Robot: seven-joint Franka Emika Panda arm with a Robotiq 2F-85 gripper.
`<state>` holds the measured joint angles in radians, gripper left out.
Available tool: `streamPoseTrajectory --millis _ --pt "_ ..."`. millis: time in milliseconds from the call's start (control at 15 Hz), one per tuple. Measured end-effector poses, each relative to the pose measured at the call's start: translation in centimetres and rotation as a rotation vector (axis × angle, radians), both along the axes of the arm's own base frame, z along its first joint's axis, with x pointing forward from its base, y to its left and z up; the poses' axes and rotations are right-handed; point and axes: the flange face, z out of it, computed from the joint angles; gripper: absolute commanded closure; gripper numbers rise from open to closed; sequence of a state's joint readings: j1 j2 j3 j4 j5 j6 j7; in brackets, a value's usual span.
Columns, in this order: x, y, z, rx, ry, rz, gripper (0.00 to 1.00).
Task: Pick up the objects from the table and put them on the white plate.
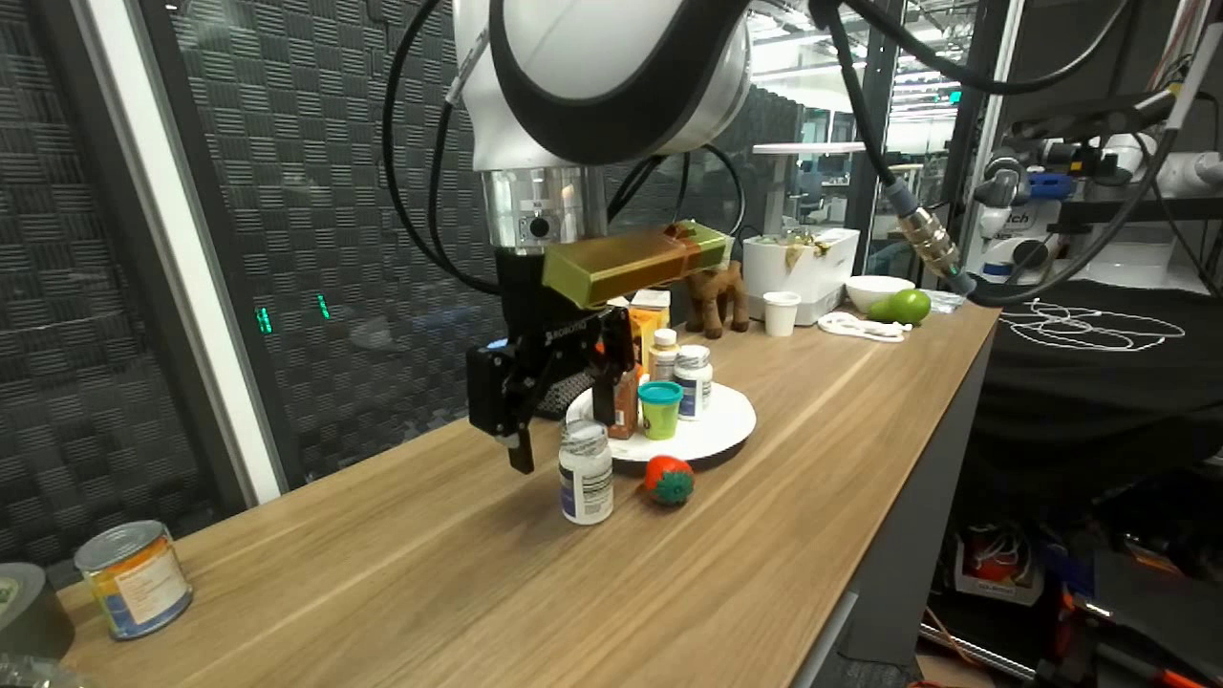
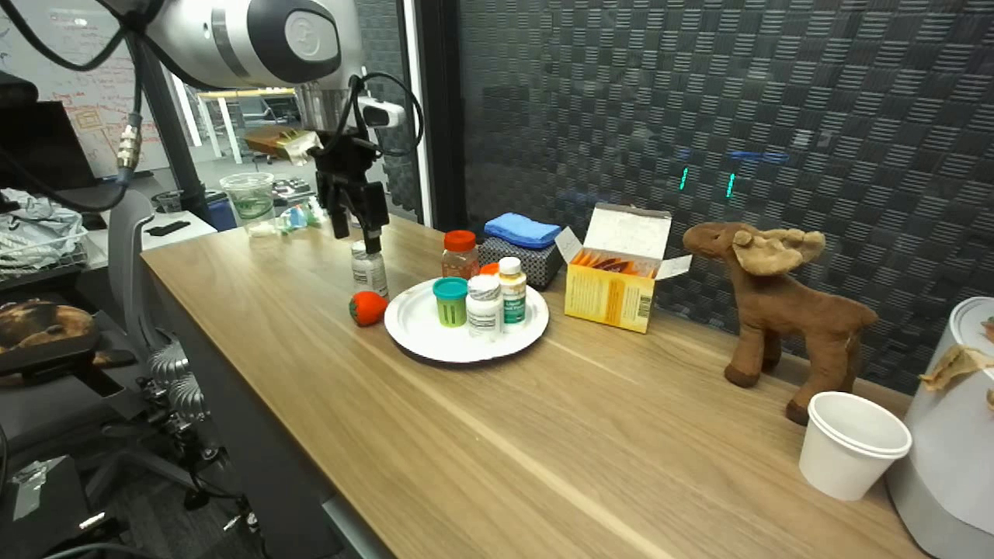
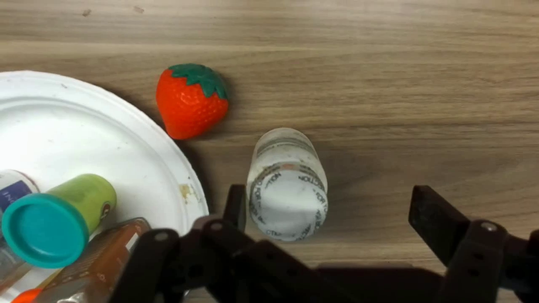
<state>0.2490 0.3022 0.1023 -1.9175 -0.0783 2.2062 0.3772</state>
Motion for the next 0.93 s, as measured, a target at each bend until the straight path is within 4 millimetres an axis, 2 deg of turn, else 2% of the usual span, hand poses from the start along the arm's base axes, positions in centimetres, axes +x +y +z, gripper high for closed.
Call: streamPoseTrajectory --millis 67,133,267,667,733,933 --pt "-0.06 -0.1 -0.15 -0.001 0.003 -0.002 0.04" --pt "-0.09 -0.17 -0.27 -0.003 0.006 -0.004 0.25" --pt "-0.13 -0.24 -0.42 -0.004 0.009 -0.005 0.29" --pt "0.09 -0.55 -0.2 -0.031 -0.017 -0.023 0.77" --pt "0.16 -0.67 -0.07 -0.04 -0.025 -0.033 0.81" --pt "0.37 -1.01 0.51 -0.049 -0.058 -0.075 0.81"
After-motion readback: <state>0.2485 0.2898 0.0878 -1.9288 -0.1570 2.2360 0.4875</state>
